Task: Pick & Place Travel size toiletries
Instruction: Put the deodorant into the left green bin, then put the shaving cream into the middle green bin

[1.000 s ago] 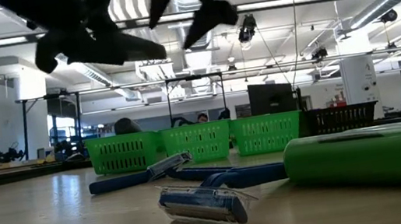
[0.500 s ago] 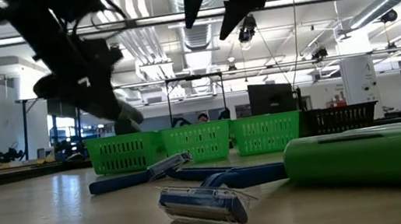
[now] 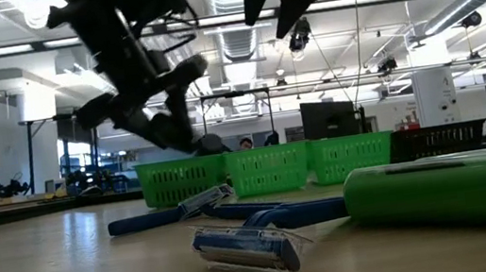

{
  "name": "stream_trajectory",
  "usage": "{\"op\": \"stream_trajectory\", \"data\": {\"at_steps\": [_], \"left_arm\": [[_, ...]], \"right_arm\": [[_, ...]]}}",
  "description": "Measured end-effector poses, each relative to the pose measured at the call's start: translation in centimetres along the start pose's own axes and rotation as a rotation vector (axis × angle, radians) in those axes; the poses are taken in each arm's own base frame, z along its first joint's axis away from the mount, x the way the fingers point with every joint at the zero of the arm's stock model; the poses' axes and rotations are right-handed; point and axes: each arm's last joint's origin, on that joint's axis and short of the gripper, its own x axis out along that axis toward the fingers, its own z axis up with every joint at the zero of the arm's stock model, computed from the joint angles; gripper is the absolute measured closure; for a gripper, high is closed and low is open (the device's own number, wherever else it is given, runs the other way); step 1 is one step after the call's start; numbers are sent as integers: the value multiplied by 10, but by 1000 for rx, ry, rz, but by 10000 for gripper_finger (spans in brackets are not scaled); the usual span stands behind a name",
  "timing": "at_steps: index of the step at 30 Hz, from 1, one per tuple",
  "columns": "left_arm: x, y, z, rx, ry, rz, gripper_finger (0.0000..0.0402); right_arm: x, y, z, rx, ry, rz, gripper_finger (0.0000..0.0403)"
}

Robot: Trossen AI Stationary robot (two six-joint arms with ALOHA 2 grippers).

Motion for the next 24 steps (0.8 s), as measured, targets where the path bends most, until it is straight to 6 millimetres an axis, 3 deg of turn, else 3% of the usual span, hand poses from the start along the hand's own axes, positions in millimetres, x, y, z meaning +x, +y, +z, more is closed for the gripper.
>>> {"op": "stream_trajectory", "data": {"at_steps": [4, 14, 19, 24], "left_arm": [[-2, -10, 4, 13, -7, 4, 161], [-3, 1, -2, 14, 37, 66, 144], [-37, -8, 2, 227, 9, -53, 143], [-77, -4, -6, 575, -29, -170, 142]], "right_arm": [[-8, -4, 0, -27, -16, 8, 26], [-14, -6, -2, -92, -17, -10, 26], [-10, -4, -17, -146, 99, 1, 26], [6, 15, -38, -171, 191, 118, 25]]}}
